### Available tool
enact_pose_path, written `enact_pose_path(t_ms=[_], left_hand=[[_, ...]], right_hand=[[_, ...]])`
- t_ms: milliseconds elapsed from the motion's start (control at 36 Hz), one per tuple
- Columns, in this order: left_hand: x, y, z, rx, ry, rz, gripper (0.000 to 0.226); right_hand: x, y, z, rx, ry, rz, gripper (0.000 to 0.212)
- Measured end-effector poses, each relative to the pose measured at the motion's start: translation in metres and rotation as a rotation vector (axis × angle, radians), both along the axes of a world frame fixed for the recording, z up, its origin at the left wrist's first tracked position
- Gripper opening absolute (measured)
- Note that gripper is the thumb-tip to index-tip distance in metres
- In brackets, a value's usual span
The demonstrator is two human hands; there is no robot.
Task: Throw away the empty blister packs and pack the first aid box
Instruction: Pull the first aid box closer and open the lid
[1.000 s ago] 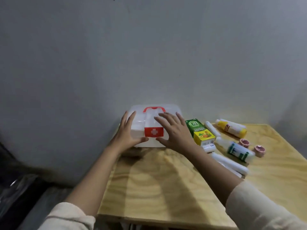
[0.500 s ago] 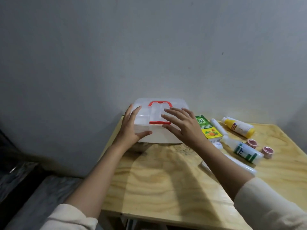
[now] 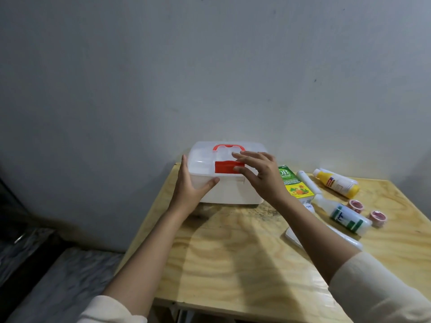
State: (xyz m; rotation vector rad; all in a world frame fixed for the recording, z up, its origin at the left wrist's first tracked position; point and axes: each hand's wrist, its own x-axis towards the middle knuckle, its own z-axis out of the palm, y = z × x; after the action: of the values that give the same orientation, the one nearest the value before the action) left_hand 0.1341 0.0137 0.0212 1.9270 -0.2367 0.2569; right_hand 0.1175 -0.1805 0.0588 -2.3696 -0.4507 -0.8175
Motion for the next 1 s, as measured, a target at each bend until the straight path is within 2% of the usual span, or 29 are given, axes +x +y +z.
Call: enact_pose_path(t_ms=[194, 306, 556, 667, 833, 1000], left_hand=[[0.002, -0.001, -0.005, -0.07, -0.005, 0.028, 0.109], [-0.002, 0.0, -0.01, -0.09, -0.06, 0.01, 0.091], [-0.001, 0.002, -0.007, -0.017, -0.096, 0.046, 0.086], [-0.001, 0.0, -0.005, -0.02, -0.068, 0.062, 0.085], [0.0, 0.0, -0.008, -0.036, -0.078, 0.078, 0.076], [0.0, 0.001, -0.012, -0.004, -0.123, 0.089, 0.079]], right_hand=[[0.002, 0.0, 0.007, 0.055, 0.004, 0.022, 0.047], [0.006, 0.001, 0.016, 0.144, 0.011, 0.007, 0.041], [0.022, -0.002, 0.055, 0.181, 0.013, -0.013, 0.027], [0.038, 0.002, 0.069, 0.193, -0.06, -0.099, 0.033], [0.063, 0.005, 0.071, 0.2, -0.199, -0.351, 0.039], [0.083, 0.01, 0.081, 0.398, -0.216, -0.488, 0.042]])
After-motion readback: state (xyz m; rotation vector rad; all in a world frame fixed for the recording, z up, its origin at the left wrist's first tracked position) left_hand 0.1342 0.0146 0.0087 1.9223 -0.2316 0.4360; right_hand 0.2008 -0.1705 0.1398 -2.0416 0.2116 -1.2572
